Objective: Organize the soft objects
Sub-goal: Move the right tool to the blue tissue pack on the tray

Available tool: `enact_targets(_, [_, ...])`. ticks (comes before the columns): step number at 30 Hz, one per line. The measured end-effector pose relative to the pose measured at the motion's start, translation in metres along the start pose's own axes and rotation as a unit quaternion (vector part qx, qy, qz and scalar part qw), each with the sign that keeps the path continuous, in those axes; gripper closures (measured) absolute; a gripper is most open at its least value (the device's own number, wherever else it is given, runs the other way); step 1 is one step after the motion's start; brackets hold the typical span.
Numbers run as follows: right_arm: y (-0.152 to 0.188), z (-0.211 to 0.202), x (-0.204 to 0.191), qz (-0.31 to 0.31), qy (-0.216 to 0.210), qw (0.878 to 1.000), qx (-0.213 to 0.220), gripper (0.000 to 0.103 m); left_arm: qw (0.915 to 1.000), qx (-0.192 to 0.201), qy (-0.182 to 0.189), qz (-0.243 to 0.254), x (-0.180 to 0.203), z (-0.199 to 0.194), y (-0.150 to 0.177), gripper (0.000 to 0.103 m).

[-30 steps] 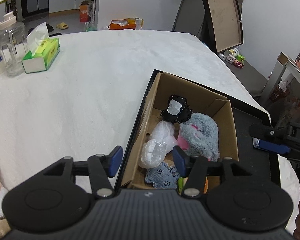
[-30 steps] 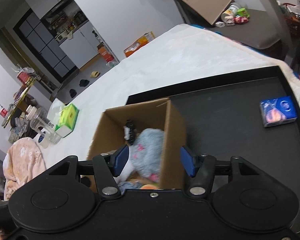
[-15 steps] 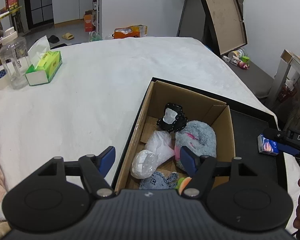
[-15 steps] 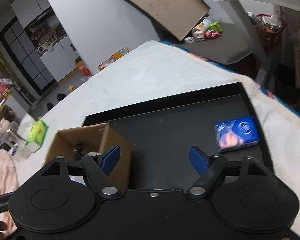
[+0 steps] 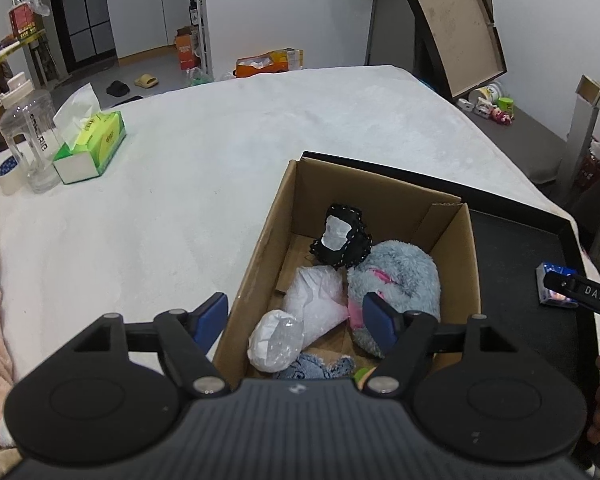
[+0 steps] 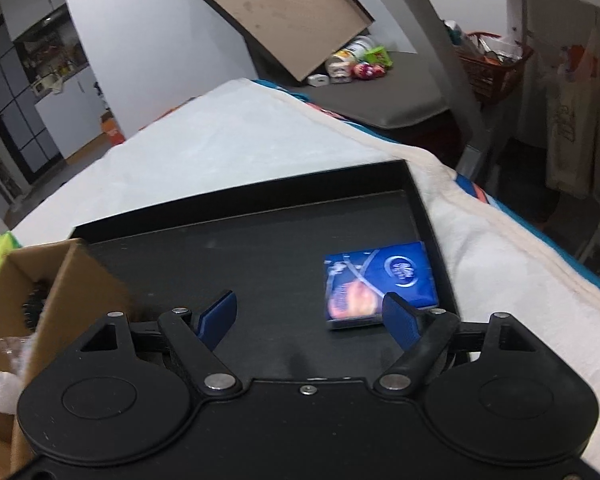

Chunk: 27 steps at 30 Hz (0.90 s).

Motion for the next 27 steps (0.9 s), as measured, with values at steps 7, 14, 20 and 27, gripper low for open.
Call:
enact_targets(7, [-0.002,0.011,0.013,0.000,0.017,1.000,0.005,0.023,0.9997,0.005,-0.022,-0.001,0.004,0.004,-0.008,0.029])
enact_targets(14, [-0.006,0.021,0.018,-0.020,0.050,0.998,0.015,0.020,0.9995,0.003,-0.031,0.004,0.008,0.008,-0.010,0.029])
enact_targets(20, [-0.008,0.024,0.020,-0.039,0.069,0.997,0.020,0.020,0.9994,0.003,-0.034,0.002,0.008,0.008,-0.011,0.029])
enact_targets(27, [-0.003,0.034,0.012,-0.086,0.104,0.991,0.012,0.018,0.9995,0.012,-0.027,-0.006,0.002,0.000,-0.013,0.029])
Point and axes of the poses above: each gripper's, at about its wrist camera, not at the fingertips, and z roughly the way its jaws point, x to its right, y to its underside, the point moved 9 cm from there along z, roughly the way its jaws point, and after that the axes turned 12 degrees about -x, right-handed, at the moved point
